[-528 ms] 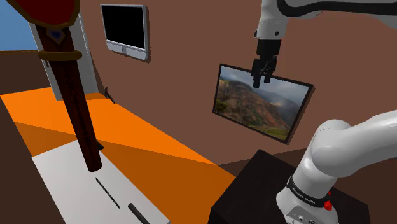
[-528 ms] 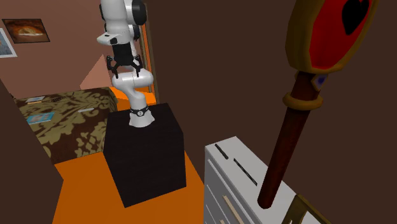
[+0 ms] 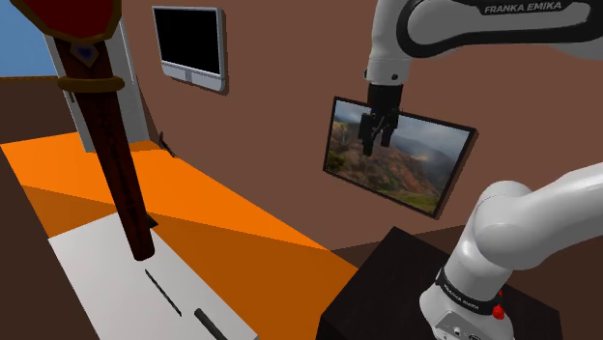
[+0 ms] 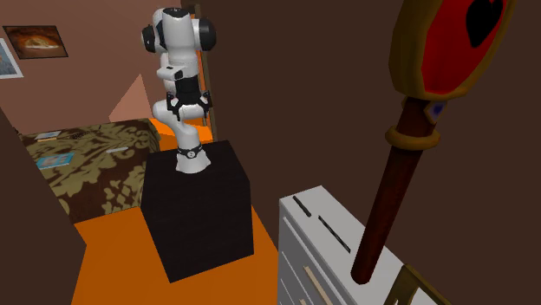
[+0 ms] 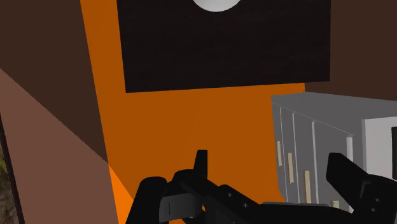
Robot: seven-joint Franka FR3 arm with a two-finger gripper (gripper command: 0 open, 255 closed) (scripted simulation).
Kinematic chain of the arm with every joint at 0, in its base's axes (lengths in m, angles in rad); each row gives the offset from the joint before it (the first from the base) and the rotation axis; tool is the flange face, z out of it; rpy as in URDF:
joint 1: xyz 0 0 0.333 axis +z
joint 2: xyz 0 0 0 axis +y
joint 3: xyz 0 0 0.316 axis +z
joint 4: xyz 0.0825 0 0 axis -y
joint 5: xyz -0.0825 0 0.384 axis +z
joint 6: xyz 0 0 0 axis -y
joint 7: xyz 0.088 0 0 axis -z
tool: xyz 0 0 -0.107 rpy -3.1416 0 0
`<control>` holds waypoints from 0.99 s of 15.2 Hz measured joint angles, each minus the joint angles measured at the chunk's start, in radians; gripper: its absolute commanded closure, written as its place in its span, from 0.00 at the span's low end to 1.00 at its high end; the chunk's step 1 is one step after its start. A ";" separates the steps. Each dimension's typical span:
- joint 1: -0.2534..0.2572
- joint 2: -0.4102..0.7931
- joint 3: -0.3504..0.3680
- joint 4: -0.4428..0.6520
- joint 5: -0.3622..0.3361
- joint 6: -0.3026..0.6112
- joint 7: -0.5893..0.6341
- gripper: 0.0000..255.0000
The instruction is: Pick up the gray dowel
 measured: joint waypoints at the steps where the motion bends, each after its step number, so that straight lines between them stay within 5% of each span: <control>1: 0.007 0.014 0.013 -0.012 0.010 0.027 0.013 0.00; 15: 0.094 0.340 0.220 -0.083 0.114 0.433 0.202 0.00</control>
